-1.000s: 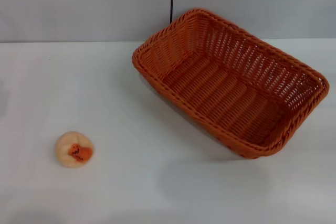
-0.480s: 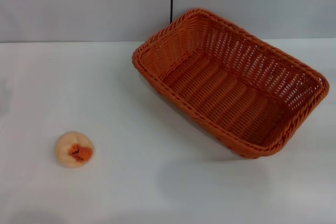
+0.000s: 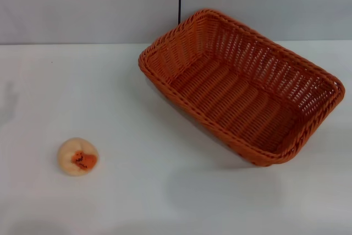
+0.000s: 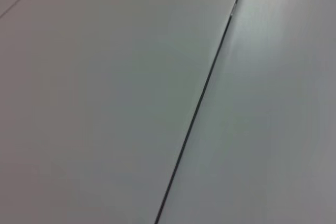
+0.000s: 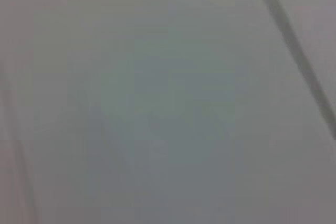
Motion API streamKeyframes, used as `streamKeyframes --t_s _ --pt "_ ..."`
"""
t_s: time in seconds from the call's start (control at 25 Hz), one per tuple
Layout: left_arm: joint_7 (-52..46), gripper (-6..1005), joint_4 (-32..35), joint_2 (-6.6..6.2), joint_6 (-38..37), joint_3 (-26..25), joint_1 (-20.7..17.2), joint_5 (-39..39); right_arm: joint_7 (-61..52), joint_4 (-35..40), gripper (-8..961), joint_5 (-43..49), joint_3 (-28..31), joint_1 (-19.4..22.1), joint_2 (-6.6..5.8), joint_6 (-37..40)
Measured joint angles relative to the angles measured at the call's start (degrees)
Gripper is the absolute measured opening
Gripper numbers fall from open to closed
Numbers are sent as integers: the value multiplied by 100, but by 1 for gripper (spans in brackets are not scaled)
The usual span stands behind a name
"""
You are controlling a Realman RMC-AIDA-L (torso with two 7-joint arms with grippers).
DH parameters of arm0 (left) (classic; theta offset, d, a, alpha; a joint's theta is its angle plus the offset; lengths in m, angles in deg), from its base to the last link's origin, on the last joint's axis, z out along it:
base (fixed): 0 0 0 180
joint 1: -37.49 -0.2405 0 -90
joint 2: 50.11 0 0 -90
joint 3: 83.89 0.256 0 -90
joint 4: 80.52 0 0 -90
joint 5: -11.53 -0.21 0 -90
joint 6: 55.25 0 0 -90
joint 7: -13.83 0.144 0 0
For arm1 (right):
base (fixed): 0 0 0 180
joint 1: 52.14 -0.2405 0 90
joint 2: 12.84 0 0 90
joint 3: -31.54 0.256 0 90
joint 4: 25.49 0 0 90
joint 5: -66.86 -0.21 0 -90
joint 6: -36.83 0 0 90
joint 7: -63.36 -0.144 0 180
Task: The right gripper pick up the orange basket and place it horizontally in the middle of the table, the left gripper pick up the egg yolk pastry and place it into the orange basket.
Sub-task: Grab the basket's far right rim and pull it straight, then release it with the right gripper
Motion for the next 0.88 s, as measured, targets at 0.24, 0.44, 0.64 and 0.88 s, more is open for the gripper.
streamKeyframes --t_s 0.24,0.44,0.64,0.88 --pt "-2 809 140 -14 17 195 40 0 -2417 1969 682 2036 -139 -419 -339 250" --pt "-5 810 190 -13 21 293 45 -6 -3697 2801 672 3967 -101 -1318 -713 999" --pt "-7 810 191 3 32 343 4 -9 -4108 2800 662 5846 -376 -2285 -936 1525" --pt "-9 810 158 10 71 431 -116 -9 -4468 2539 649 6623 -1449 -2708 -949 1453"
